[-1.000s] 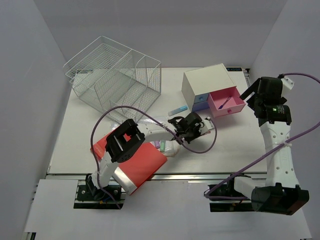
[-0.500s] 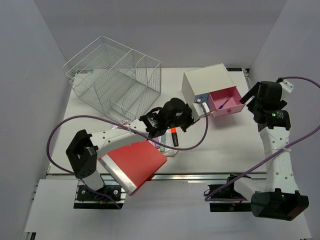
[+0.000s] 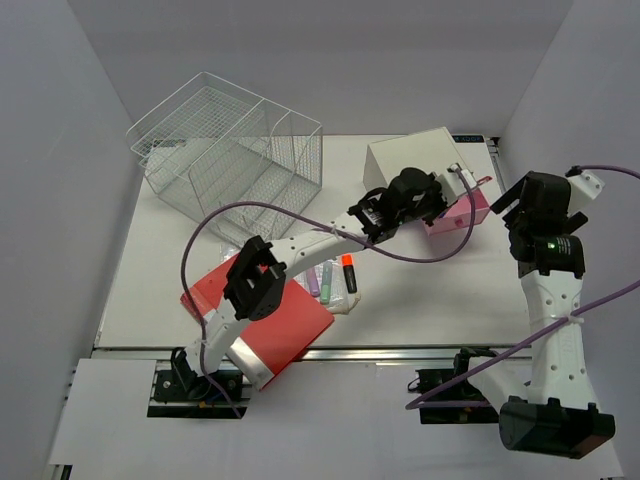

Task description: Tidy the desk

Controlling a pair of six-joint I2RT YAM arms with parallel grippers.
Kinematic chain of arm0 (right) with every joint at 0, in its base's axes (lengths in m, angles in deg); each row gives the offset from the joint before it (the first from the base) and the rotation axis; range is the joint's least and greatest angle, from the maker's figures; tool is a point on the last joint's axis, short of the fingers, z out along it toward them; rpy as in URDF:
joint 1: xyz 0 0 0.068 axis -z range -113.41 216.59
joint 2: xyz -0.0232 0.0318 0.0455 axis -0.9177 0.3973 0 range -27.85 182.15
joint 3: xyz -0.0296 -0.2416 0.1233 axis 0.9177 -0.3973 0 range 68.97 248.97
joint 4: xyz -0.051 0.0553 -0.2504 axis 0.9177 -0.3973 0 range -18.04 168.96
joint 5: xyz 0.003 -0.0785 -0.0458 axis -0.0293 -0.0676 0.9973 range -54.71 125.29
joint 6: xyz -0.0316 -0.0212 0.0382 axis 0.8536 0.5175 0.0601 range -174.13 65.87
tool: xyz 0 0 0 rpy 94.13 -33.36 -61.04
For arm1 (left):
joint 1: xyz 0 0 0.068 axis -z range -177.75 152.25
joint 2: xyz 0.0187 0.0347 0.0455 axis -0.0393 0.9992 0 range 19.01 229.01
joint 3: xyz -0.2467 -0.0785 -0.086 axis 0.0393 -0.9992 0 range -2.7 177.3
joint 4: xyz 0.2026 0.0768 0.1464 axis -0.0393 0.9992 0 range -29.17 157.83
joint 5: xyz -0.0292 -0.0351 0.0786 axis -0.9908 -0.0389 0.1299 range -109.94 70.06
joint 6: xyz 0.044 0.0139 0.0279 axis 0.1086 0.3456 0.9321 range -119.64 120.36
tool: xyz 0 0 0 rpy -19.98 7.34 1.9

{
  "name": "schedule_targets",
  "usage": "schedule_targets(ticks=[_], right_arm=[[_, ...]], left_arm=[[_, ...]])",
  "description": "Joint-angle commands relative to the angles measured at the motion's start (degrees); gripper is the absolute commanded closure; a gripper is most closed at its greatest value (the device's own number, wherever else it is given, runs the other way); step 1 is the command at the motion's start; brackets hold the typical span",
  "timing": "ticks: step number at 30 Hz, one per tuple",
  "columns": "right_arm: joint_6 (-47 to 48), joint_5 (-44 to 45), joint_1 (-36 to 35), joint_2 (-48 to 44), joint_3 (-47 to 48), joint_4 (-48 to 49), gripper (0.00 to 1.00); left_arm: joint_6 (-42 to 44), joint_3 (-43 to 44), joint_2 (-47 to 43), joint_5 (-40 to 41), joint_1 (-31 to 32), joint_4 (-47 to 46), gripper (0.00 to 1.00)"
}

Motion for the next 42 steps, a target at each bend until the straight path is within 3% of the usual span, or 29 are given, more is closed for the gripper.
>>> schedule_targets(ticks=[1,10,17,24,29,35,40,42], right_arm=[[-0.6,4.5,0.4,-2.2,-0.3,1.5,0.11],[0.7,0.9,0.4,-3.7,-1.8,2.7,0.11],[1.3,0.2,0.4,-3.1,-2.4,3.6,0.11],[1.9,-0.1,0.4,-2.8,-2.4,3.6,0.11],[2.5,-0.2,0.4,-2.8,-2.7,3.8,0.11],[2.6,-3.7,0.4,0.5,-3.0,3.0,0.11],[1.3,-6.0,0.3,2.4,-4.8,1.9,0.11],[0.3,-8.8,0.4,2.3,-7.7,3.3,0.11]], left_arm=[[-2.9,3.6,1.0,-2.2,-0.7,-5.6,0.96],[-5.4,5.5,7.4,-1.3,-1.4,-11.3,0.95],[-4.8,5.3,7.4,0.1,-1.6,-10.0,0.75],[-4.1,4.4,6.3,0.4,-1.6,-9.3,0.44],[-5.7,5.3,3.9,5.6,-1.6,-7.3,0.02],[-15.3,3.2,-5.3,14.8,-4.0,-3.4,0.02],[-35.4,5.2,-7.6,9.6,-14.7,9.8,0.02],[-37.0,5.7,-6.7,8.5,-17.8,12.7,0.02]])
